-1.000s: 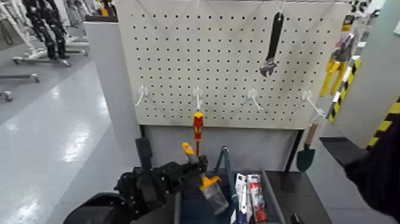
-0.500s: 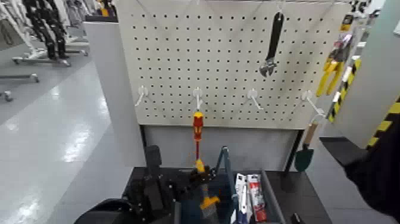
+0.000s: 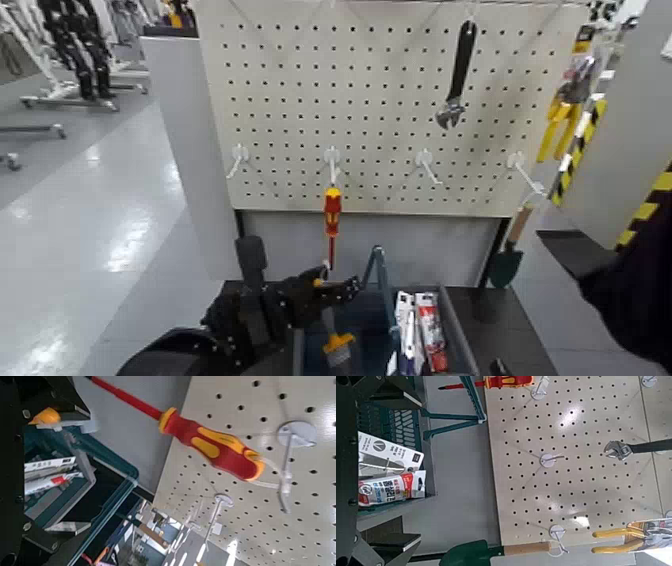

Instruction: Put the yellow paint brush into the crate.

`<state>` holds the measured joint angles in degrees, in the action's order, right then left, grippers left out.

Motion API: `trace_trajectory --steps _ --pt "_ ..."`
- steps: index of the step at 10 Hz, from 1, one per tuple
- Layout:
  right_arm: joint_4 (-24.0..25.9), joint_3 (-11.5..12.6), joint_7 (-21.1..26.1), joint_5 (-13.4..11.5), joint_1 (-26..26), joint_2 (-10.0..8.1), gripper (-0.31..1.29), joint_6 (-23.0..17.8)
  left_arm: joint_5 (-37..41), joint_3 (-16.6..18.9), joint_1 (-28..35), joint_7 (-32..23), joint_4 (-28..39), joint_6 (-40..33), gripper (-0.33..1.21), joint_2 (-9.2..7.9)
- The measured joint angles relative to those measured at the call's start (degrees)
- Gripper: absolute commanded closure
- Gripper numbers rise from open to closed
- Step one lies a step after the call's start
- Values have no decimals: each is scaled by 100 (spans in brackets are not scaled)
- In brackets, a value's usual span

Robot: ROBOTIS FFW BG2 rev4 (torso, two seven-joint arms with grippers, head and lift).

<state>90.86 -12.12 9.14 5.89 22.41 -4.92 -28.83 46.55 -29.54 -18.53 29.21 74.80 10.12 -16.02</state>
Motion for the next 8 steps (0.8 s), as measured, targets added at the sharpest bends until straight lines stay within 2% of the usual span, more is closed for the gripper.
trace_trajectory --steps 4,8 --pt "14 16 0 0 10 0 13 3 -1212 502 391 -592 799 -188 8 -38" --pt "33 19 0 0 18 0 13 18 -2616 1019 1027 -1289 1651 -527 8 32"
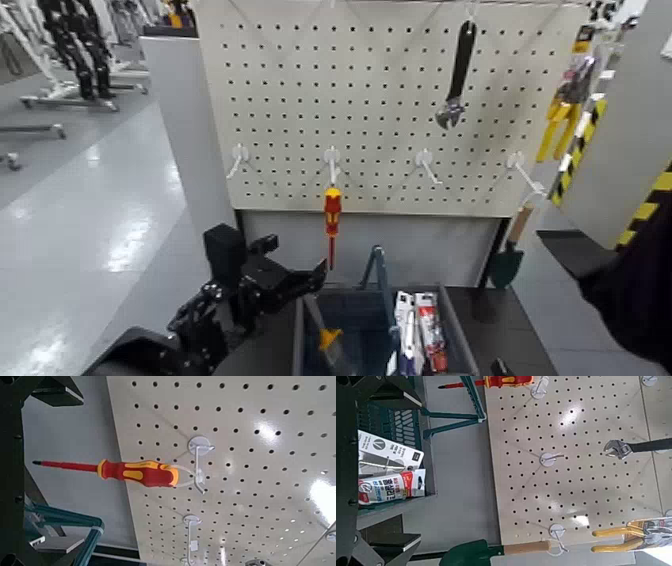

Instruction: Put the yellow paint brush into the crate.

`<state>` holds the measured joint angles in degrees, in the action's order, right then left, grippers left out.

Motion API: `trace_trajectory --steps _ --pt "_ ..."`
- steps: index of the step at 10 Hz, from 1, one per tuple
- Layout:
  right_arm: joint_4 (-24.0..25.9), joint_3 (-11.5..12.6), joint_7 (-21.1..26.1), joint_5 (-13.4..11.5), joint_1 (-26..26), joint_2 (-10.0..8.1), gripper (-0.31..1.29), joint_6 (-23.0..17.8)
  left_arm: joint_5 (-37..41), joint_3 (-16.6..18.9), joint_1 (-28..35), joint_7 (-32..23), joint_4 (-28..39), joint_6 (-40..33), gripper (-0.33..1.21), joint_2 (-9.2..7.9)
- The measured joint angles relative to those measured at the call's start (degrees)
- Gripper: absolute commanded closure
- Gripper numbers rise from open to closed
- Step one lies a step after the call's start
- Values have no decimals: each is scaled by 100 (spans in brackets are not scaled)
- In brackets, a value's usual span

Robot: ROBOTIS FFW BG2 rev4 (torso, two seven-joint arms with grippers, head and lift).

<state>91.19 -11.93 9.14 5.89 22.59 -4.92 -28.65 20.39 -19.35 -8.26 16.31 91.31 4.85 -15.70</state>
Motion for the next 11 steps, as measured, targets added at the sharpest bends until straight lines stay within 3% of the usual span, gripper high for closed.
trace_trajectory --steps 3,7,11 --pt "6 7 0 0 9 0 13 0 -662 384 555 -172 357 -224 10 142" --pt "4 19 0 0 25 16 13 -31 -956 698 1460 -1258 503 -1128 11 278" --pt "4 24 -25 -9 27 21 13 -56 -1323 892 2130 -1684 687 -1438 11 393"
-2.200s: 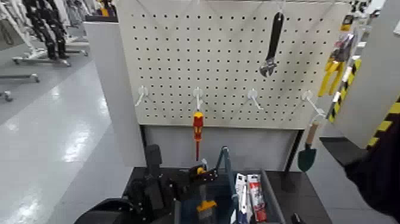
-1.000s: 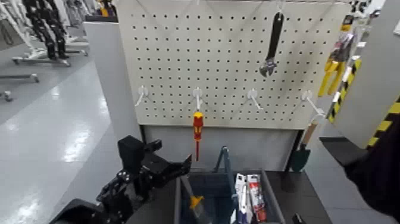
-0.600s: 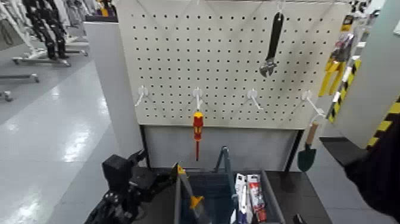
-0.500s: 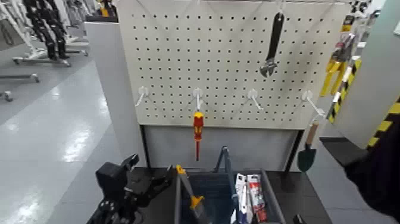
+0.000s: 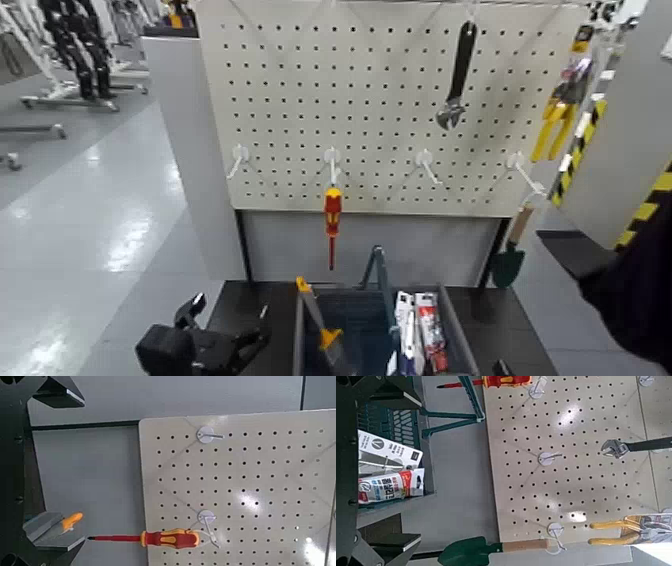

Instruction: Put the yellow paint brush into the crate.

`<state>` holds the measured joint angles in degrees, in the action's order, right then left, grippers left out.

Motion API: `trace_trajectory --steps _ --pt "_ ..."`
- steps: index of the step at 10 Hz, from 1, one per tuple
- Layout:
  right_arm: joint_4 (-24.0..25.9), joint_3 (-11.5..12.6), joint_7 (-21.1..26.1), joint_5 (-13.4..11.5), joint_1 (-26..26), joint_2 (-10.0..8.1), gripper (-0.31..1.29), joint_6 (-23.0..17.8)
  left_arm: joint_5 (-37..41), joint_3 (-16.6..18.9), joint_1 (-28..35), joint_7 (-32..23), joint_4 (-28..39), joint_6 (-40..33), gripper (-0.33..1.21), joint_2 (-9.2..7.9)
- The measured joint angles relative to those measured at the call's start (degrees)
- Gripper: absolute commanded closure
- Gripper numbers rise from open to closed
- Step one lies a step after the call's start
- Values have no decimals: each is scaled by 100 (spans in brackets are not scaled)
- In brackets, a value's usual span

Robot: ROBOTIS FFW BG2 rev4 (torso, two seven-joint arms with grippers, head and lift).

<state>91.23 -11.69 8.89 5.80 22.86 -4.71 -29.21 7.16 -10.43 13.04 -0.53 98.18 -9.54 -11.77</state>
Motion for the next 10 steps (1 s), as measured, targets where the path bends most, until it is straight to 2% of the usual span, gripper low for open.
trace_trajectory --steps 10 --pt "-15 44 16 -96 -18 14 11 -50 -163 -127 198 -44 -65 -189 11 -37"
